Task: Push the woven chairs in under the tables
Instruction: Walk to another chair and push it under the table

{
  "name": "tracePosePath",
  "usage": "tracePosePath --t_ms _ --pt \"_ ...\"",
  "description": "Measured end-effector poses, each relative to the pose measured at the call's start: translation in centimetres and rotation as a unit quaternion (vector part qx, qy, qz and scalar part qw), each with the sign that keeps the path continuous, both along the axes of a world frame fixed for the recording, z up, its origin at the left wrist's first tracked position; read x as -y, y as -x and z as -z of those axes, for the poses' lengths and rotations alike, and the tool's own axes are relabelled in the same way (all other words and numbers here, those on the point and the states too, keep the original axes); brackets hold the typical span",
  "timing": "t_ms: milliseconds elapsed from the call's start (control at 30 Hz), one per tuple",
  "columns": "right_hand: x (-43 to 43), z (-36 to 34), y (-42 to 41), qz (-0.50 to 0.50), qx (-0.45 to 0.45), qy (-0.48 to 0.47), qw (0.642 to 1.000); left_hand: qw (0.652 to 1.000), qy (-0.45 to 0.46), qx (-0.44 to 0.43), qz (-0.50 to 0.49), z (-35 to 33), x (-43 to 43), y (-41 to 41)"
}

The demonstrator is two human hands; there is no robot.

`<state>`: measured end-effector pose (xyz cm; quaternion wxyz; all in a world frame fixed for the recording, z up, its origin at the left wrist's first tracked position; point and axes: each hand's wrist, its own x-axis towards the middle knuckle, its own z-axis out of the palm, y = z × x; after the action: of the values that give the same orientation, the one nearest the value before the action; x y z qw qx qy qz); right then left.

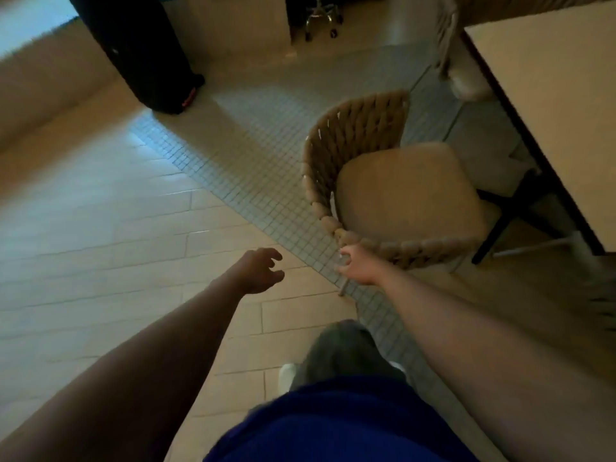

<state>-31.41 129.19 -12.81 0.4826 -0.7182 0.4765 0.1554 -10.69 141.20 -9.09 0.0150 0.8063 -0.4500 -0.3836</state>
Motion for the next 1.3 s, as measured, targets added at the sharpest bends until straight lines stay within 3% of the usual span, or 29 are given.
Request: tracePosePath --t_ms 267,433,667,833,1000,1167,1233,1300 --pt "2.7 2.0 -4.0 0.248 0.008 -0.023 0.969 0.983 0.011 0.006 0.182 0.5 13.7 -8.7" --pt "6.6 4.1 -6.4 0.376 0.002 -0.041 0.926 0.963 0.034 0.001 0.266 2.1 23.8 -10.3" --pt "11.2 3.5 -9.4 0.458 -0.005 -0.057 0.887 0.934 0.062 -0.014 0.353 1.5 32.9 -11.9" --pt "13.1 3.3 -13.1 0.552 -0.018 -0.067 0.831 0.88 0.004 -0.028 0.475 2.2 38.9 -12.7" --pt "13.9 4.9 -18.6 0.663 -0.03 -0.051 0.746 0.847 -0.015 -0.046 0.529 6.2 44.2 -13.4" --pt "13.7 6.3 -25.7 0.824 -0.006 0.002 0.567 0.842 -0.041 -0.056 0.535 8.2 45.3 -16.2" --pt "13.2 7.1 -27.9 0.868 -0.004 -0.029 0.497 0.861 -0.083 -0.048 0.5 9.1 45.4 -17.8" --pt "13.2 8.0 -29.0 0.911 0.022 -0.068 0.406 0.902 -0.121 -0.046 0.412 10.3 45.7 -18.8"
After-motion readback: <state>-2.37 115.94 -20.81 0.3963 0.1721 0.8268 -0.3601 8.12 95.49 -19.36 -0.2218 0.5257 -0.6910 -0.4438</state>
